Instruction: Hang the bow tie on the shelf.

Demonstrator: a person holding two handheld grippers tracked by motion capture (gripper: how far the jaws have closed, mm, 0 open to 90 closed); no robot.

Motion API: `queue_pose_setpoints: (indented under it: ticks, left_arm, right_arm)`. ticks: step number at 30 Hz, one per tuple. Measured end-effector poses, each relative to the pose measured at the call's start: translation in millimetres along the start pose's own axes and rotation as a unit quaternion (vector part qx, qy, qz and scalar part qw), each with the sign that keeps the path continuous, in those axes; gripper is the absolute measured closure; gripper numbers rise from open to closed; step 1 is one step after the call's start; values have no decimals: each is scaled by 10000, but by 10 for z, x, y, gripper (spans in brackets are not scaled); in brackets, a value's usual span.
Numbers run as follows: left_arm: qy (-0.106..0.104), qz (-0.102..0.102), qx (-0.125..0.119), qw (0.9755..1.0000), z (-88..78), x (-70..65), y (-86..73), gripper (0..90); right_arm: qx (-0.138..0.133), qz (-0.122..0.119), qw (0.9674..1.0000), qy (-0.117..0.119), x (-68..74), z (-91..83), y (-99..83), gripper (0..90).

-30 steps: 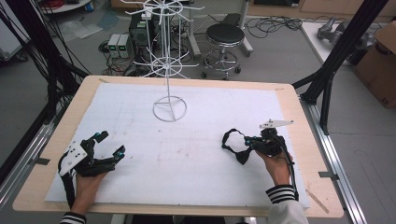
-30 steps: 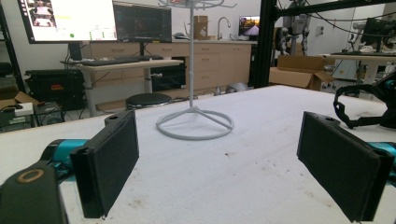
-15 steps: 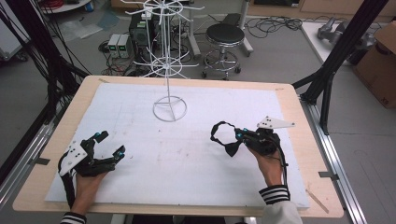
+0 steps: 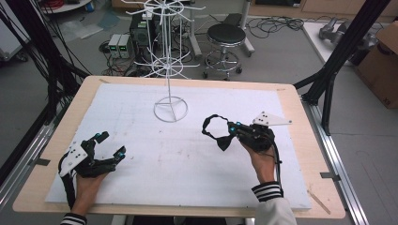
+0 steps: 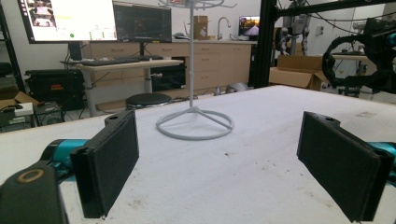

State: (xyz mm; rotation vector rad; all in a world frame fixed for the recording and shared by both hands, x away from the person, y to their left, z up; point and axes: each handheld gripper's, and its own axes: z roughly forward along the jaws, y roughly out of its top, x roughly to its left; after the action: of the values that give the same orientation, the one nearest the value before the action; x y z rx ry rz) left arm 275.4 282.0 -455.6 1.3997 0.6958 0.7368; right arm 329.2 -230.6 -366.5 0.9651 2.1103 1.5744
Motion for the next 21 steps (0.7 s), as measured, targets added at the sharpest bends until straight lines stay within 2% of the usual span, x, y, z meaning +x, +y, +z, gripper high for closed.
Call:
queue_pose_setpoints:
  ticks: [11,21]
  left_arm:
    - [-1,4,3,10000,-1,0,0,131]
    - [4,-10,-6,10000,0,1,0,131]
  right_arm:
    - [-217,-108,9997,28,95,152,200,877]
    - [-430,-261,9987,82,148,316,463,877]
